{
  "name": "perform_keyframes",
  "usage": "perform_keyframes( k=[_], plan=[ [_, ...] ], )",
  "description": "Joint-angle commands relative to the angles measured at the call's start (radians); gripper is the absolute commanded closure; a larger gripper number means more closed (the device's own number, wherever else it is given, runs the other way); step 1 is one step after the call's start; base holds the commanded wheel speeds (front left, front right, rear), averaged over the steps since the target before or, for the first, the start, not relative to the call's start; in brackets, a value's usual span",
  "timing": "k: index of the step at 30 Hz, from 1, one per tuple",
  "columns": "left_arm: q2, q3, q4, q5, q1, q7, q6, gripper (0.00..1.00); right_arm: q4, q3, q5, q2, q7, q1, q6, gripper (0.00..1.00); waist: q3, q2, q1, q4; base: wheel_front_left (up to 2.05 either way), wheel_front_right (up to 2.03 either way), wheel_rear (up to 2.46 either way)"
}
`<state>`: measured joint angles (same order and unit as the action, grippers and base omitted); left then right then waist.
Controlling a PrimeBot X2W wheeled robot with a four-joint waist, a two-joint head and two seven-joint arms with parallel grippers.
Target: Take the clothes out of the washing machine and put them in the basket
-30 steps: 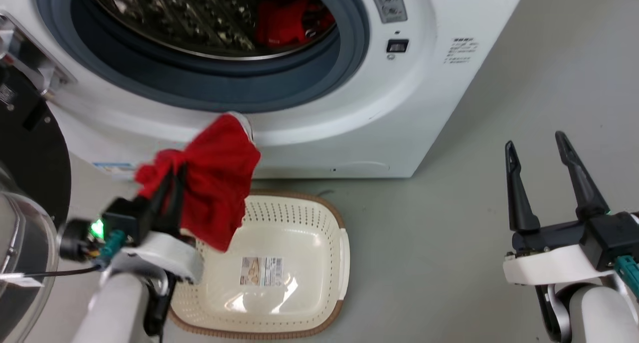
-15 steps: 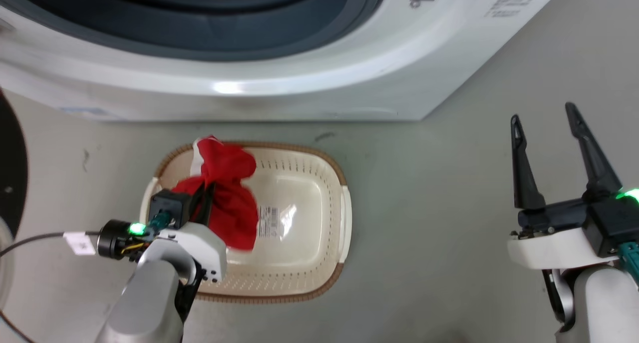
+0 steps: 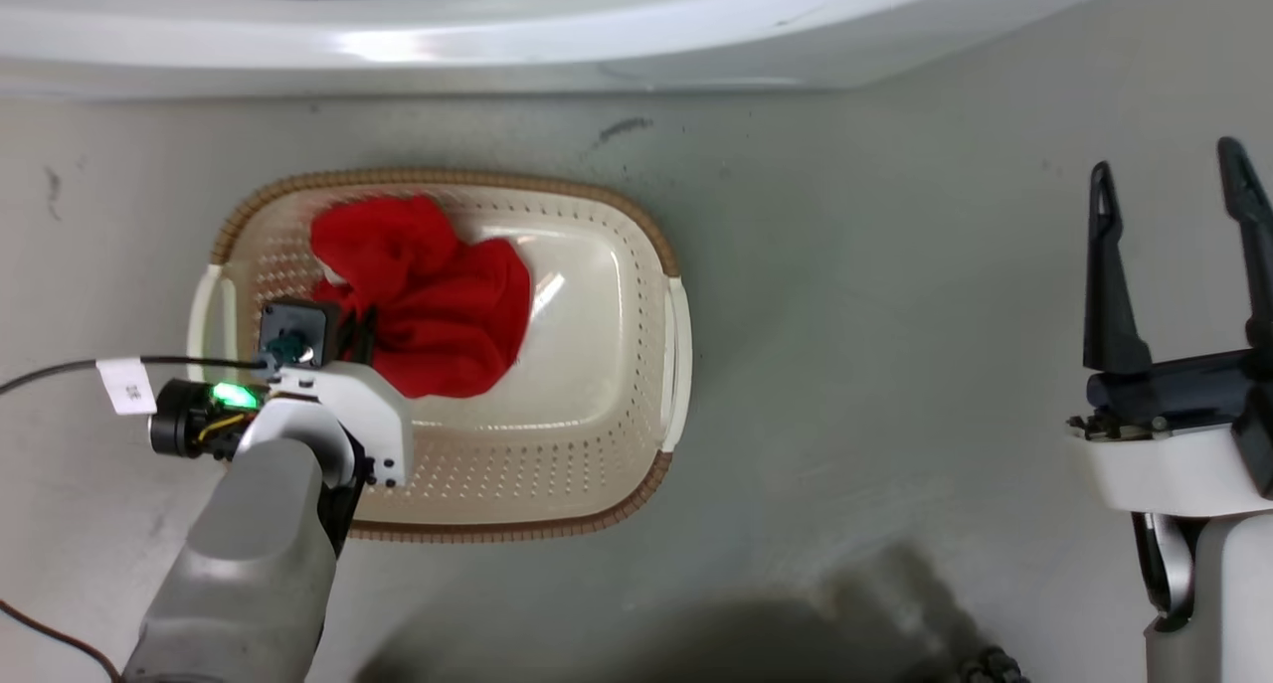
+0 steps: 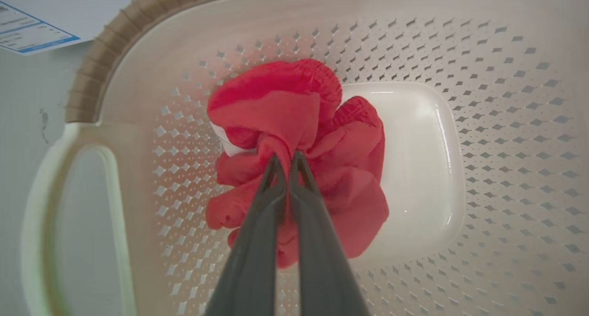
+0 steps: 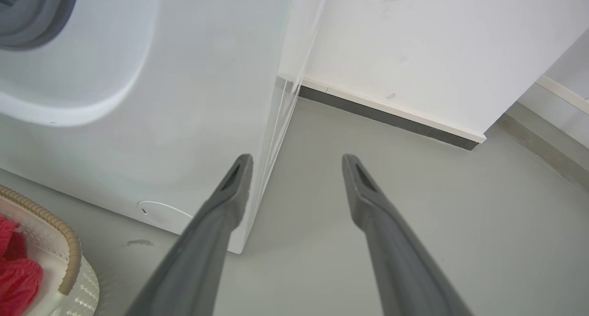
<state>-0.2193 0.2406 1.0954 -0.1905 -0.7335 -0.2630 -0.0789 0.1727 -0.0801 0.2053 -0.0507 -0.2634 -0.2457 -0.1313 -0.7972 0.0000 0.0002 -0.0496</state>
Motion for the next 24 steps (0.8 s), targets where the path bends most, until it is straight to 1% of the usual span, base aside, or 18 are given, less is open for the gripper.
perform_keyframes(
  k=[1,9,16,17,18,19,24],
  plan=[
    [-0.003,-0.001,0.012,0.0,-0.018,-0.003,0.001,1.0,0.01,-0.001,0.002,0.001,-0.002,-0.01,0.001,0.0,-0.037,0.0,-0.0002,-0.01,0.0,0.0,0.0],
    [0.02,0.009,0.057,0.01,-0.082,-0.003,-0.003,1.0,0.046,-0.014,0.008,0.001,-0.002,-0.013,0.001,0.0,-0.11,0.0,-0.0002,-0.009,0.0,0.0,0.0],
    [0.041,0.004,0.069,0.0,-0.102,-0.003,-0.007,1.0,0.058,-0.021,0.012,0.001,-0.002,-0.014,0.001,0.0,-0.132,0.0,-0.0002,0.0,0.0,0.0,0.0],
    [0.046,-0.005,0.071,-0.012,-0.103,-0.003,-0.009,0.89,0.056,-0.022,0.013,0.001,-0.002,-0.015,0.001,0.0,-0.131,0.0,-0.0002,0.002,0.0,0.0,0.0],
    [0.052,-0.013,0.073,-0.02,-0.102,-0.003,-0.008,0.24,0.053,-0.022,0.013,0.001,-0.002,-0.016,0.001,0.0,-0.128,0.0,-0.0002,0.005,0.0,0.0,0.0],
    [0.053,-0.016,0.07,-0.021,-0.102,-0.003,-0.007,0.0,0.049,-0.022,0.014,0.001,-0.002,-0.017,0.001,0.0,-0.123,0.0,-0.0002,0.007,0.0,0.0,0.0],
    [0.048,-0.017,0.049,-0.013,-0.066,-0.003,-0.003,0.0,0.026,-0.015,0.011,0.001,-0.002,-0.024,0.001,0.0,-0.074,0.0,-0.0002,0.012,0.0,0.0,0.0]
  ],
)
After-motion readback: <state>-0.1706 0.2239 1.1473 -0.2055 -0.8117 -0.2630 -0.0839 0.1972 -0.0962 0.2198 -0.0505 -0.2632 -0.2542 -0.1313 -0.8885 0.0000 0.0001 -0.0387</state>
